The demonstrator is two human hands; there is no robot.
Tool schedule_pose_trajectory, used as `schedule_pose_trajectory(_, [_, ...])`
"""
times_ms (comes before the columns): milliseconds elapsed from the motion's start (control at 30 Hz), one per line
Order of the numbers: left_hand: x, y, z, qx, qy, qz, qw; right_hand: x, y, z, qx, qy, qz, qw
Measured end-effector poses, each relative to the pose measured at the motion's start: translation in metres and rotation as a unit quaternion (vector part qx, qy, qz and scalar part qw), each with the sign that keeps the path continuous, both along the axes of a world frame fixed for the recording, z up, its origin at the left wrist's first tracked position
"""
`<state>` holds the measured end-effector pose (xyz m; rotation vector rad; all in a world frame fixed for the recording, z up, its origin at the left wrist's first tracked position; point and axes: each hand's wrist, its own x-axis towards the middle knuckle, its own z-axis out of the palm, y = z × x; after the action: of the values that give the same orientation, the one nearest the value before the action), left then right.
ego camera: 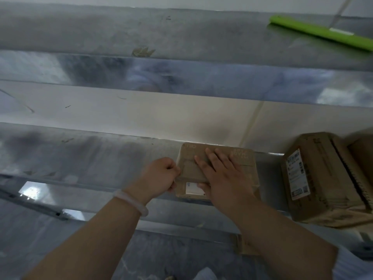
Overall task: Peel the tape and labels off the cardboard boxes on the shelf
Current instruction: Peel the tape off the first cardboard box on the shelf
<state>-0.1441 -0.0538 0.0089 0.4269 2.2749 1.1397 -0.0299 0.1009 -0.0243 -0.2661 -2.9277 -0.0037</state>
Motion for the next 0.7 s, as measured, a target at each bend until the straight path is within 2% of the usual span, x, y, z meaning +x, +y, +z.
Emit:
schedule_pose_trajectory(233, [0.011,-0.002,-0.009,0.063,-0.006,0.064,0.996,-0.002,-0.004,-0.001,-0.011,-0.012,-0.014,1.0])
schedule_pose_trajectory(367, [0.021,-0.006,-0.017,0.168,-0.093,0.172,0.966,-0.006,-0.006,0.003,-0.037,-0.033,-0.01,0.999])
schedule_pose_trajectory(433, [0.023,-0.009,-0.018,0.203,-0.129,0.192,0.951,-0.005,-0.006,0.003,-0.039,-0.033,-0.008,0.999])
schedule_pose_trajectory(567, [0.02,-0.012,-0.017,0.146,-0.084,0.169,0.971,-0.006,-0.011,0.006,-0.033,-0.043,-0.027,0.998])
schedule_pose_trajectory(700, [0.015,-0.01,-0.004,0.146,-0.177,0.148,0.962,-0.006,-0.012,0.007,-0.037,-0.054,-0.008,0.998])
